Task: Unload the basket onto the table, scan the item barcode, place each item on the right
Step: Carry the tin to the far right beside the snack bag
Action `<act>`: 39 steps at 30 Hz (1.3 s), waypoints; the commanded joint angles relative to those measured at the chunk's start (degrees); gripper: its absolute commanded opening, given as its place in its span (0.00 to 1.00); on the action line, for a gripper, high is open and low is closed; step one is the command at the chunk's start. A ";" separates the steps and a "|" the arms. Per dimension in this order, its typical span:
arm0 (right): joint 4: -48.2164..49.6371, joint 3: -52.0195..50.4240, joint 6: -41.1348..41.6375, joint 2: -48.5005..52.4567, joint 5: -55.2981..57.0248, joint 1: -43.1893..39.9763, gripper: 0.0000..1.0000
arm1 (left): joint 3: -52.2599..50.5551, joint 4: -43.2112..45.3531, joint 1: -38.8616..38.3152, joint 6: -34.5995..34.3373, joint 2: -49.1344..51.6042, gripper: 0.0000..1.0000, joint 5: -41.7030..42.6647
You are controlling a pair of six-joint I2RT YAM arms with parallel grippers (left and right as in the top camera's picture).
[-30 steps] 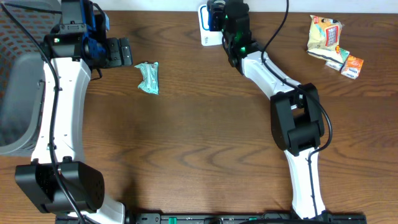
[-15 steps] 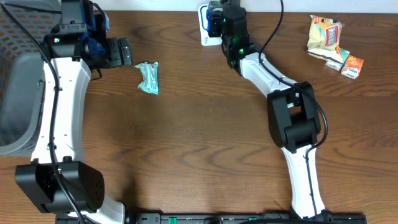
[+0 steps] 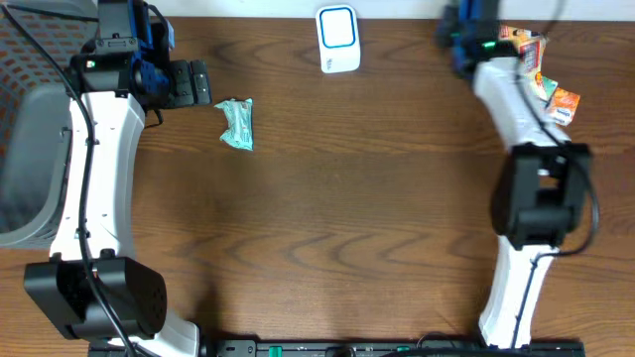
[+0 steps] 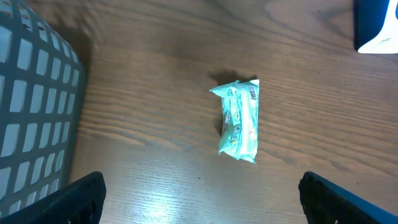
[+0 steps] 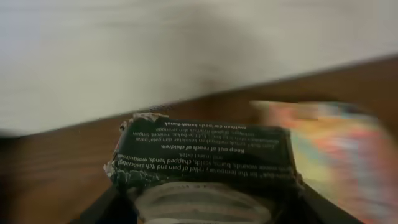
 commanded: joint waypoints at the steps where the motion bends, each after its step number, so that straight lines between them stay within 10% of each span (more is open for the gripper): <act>1: -7.56 1.25 -4.46 -2.93 12.09 -5.01 0.31 | -0.22 -0.35 -0.13 0.76 -0.13 0.98 -0.13; 11: -16.76 1.03 -1.14 -2.93 10.56 -13.73 0.37 | -0.22 -0.35 -0.13 0.76 -0.13 0.98 -0.13; 27: -20.63 0.22 0.79 -2.91 1.79 -14.84 0.83 | -0.22 -0.35 -0.13 0.76 -0.13 0.98 -0.13; 39: -22.69 -0.07 2.93 -2.89 -13.92 -12.44 0.87 | -0.22 -0.35 -0.13 0.76 -0.13 0.98 -0.13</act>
